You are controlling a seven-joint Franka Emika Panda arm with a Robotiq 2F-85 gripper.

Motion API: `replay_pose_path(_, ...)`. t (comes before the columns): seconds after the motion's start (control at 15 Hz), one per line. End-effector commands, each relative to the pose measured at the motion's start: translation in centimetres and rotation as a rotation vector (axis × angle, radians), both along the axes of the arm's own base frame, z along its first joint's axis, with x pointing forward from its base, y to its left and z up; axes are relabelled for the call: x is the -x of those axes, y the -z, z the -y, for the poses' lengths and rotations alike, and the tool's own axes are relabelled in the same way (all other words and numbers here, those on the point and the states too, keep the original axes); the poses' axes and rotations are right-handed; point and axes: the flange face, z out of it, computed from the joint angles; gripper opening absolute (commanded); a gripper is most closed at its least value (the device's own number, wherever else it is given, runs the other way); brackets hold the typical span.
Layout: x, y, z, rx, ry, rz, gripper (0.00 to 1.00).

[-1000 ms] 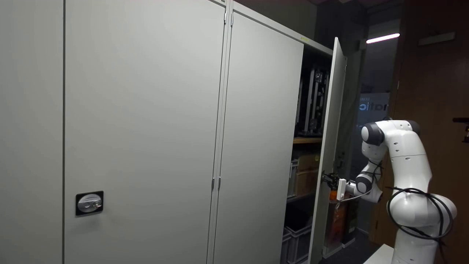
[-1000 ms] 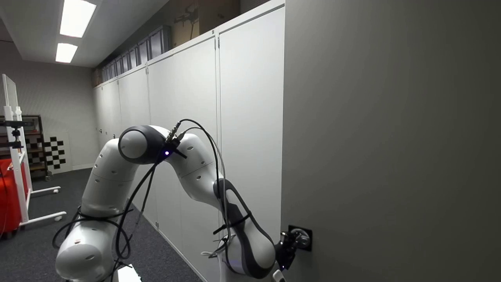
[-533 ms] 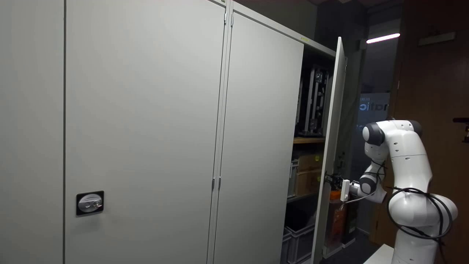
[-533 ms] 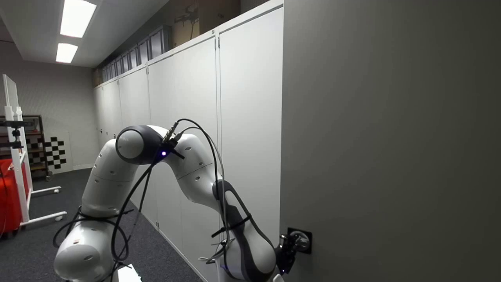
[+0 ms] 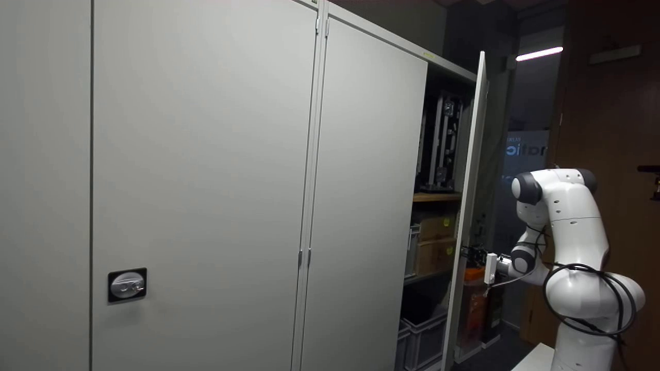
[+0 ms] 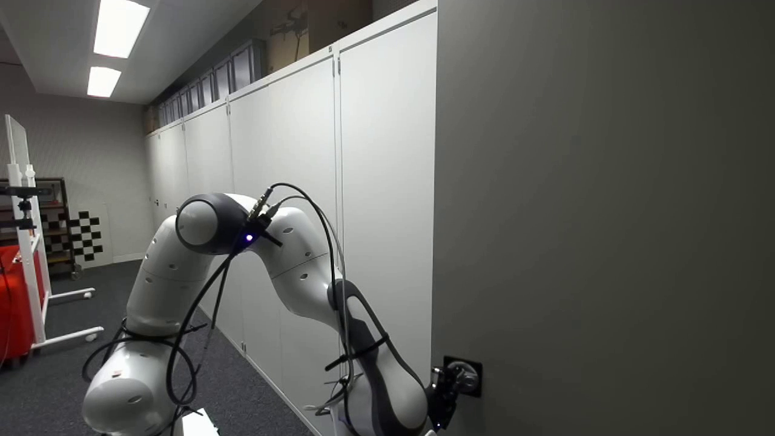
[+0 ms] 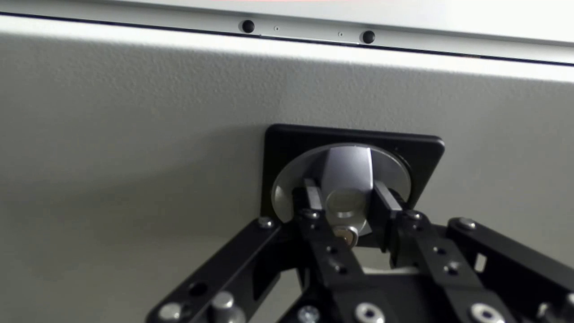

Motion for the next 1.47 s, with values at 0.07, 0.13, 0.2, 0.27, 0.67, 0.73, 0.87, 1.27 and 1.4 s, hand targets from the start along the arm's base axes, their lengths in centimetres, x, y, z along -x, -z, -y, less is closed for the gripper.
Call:
replay_pose_path(0.07, 2.6, -2.0, 1.2, 0.034, 0.019, 0.045, 0.08)
replay_pose_path(0.13, 2.8, -2.0, 1.4, 0.034, 0.020, 0.044, 0.08)
replay_pose_path(0.2, 2.9, -2.0, 1.5, 0.034, 0.022, 0.043, 0.08)
replay_pose_path(0.27, 3.1, -2.0, 1.7, 0.036, 0.022, 0.041, 0.08)
replay_pose_path(0.67, 4.1, -2.0, 2.7, 0.046, 0.023, 0.034, 0.08)
replay_pose_path(0.73, 4.3, -2.0, 2.9, 0.048, 0.022, 0.032, 0.08)
replay_pose_path(0.87, 4.8, -2.0, 3.5, 0.052, 0.024, 0.027, 0.08)
replay_pose_path(1.27, 6.2, -2.1, 4.6, 0.074, 0.008, 0.017, 0.08)
replay_pose_path(1.4, 6.7, -2.1, 5.0, 0.075, 0.004, 0.014, 0.08)
